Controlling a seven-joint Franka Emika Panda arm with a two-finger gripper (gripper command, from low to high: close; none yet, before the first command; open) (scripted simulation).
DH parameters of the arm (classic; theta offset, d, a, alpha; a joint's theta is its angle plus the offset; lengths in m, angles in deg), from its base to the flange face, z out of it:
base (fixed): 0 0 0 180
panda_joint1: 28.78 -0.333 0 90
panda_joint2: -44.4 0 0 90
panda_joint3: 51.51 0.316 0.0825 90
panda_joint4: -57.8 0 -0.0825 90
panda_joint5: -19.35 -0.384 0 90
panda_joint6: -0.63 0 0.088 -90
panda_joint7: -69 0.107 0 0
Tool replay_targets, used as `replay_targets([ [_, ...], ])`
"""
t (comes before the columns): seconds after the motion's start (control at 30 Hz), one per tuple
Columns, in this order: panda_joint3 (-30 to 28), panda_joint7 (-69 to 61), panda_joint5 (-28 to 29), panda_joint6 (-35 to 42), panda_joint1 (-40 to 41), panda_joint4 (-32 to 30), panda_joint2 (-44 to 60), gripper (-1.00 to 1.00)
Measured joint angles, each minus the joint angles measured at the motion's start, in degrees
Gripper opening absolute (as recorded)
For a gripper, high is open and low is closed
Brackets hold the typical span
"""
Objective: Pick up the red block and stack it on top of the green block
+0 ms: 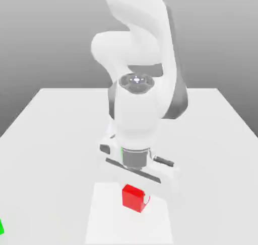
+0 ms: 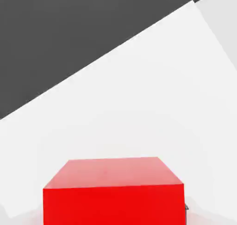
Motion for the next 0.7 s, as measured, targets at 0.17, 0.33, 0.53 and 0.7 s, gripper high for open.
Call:
replay_targets([
  [0.17,-5.47,-5.67,-2.82,5.78,7.35,9.72,4.16,-1.0],
  [0.33,-10.89,-10.69,-4.74,10.97,14.84,19.33,8.66,-1.0],
  [0.53,-13.81,-15.15,-7.26,9.37,21.12,26.94,17.85,-1.0],
  [0.7,-13.64,-15.44,-7.63,8.1,21.37,27.13,19.32,1.0],
])
